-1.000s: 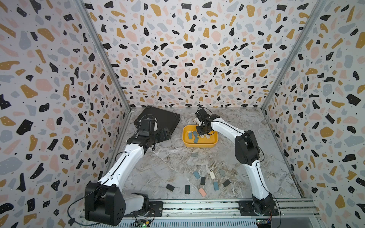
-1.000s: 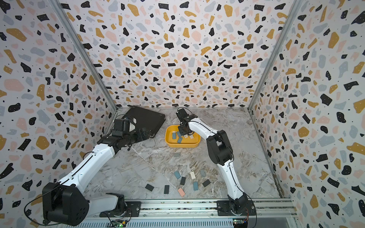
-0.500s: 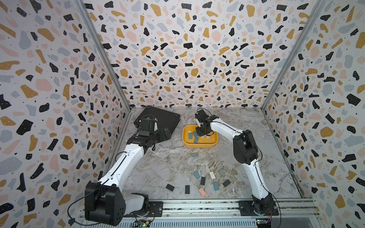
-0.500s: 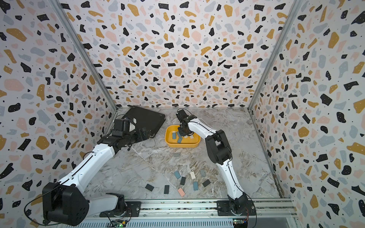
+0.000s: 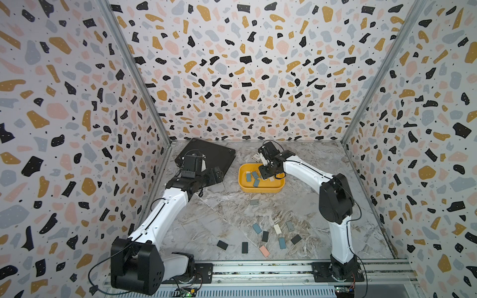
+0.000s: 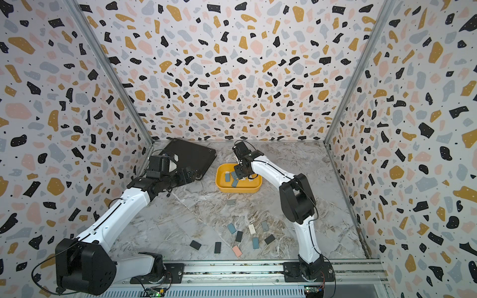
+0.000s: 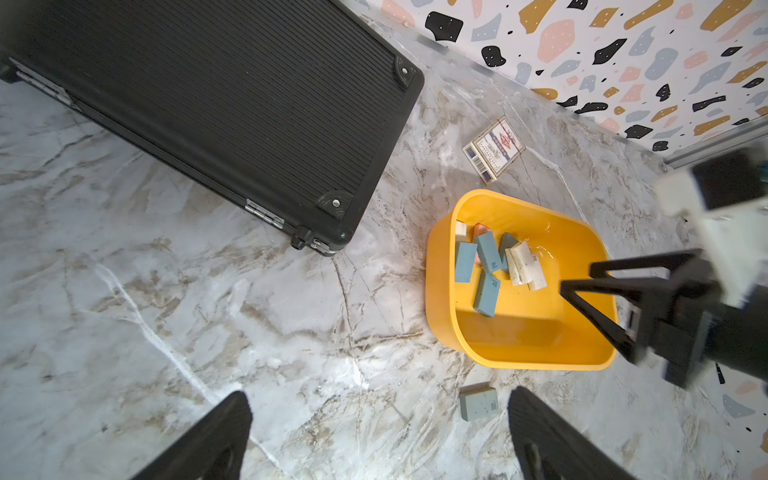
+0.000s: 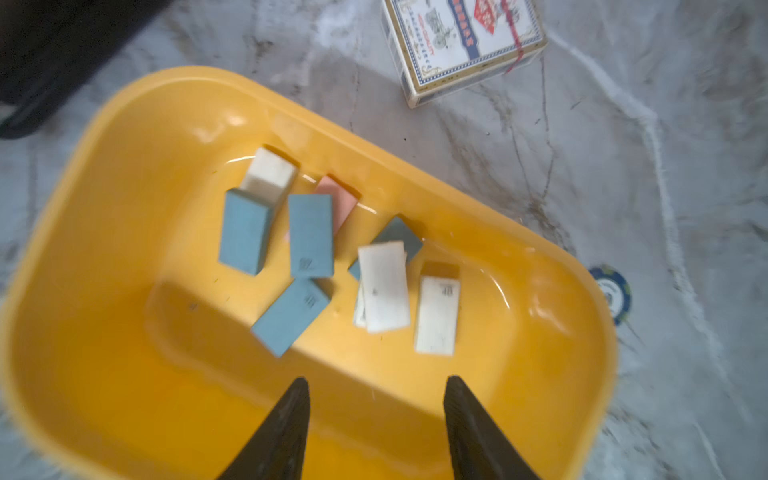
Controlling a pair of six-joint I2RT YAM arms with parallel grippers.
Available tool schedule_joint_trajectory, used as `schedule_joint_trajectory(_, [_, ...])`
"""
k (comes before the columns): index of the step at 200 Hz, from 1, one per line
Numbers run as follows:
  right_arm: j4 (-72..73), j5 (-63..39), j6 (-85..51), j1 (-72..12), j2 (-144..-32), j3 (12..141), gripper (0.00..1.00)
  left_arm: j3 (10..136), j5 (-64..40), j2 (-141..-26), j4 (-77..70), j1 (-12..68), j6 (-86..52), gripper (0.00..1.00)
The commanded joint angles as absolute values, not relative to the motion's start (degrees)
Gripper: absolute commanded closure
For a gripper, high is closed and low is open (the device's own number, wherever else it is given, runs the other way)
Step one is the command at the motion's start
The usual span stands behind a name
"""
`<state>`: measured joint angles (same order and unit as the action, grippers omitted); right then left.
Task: Put the eraser in the storage box
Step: Place the eraser in the storage box, then pick up the eraser from the center of the board.
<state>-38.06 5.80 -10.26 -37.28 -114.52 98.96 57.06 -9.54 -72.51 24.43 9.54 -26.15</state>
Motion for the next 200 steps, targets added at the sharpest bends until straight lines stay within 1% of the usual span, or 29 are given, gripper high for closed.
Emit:
schedule_joint_trajectory(1, [-37.0, 7.3, -9.7, -41.0, -104.5, 93.2, 0.43, 58.8, -9.2, -72.3, 23.8, 9.3, -25.4, 0.04])
schedule_joint_trajectory(30, [-36.7, 9.8, -12.0, -46.3, -95.7, 82.4, 0.43, 58.6, -9.0, -71.5, 23.8, 9.3, -25.4, 0.04])
schedule_joint_trajectory(81, [-37.9, 10.3, -18.1, -52.5, -88.9, 69.8, 0.43, 58.0, -9.0, -70.0, 24.2, 9.3, -25.6, 0.04])
schedule_joint_trajectory(126, [-37.6, 9.8, -24.1, -58.7, -88.3, 64.5, 0.43, 57.1, -9.1, -68.6, 24.1, 9.3, -25.6, 0.04])
schedule_joint_trajectory(129, [-37.4, 9.7, -24.4, -60.5, -88.4, 64.2, 0.43, 57.0, -9.1, -68.5, 24.1, 9.3, -25.7, 0.04])
schedule_joint_trajectory(135, [-37.3, 9.5, -25.2, -61.4, -88.6, 64.1, 0.43, 56.9, -9.0, -68.3, 24.2, 9.3, -25.6, 0.04])
schedule_joint_trajectory(200, [-35.0, 9.2, -29.7, -65.5, -93.9, 64.5, 0.43, 54.8, -8.4, -65.8, 24.4, 9.2, -25.8, 0.04])
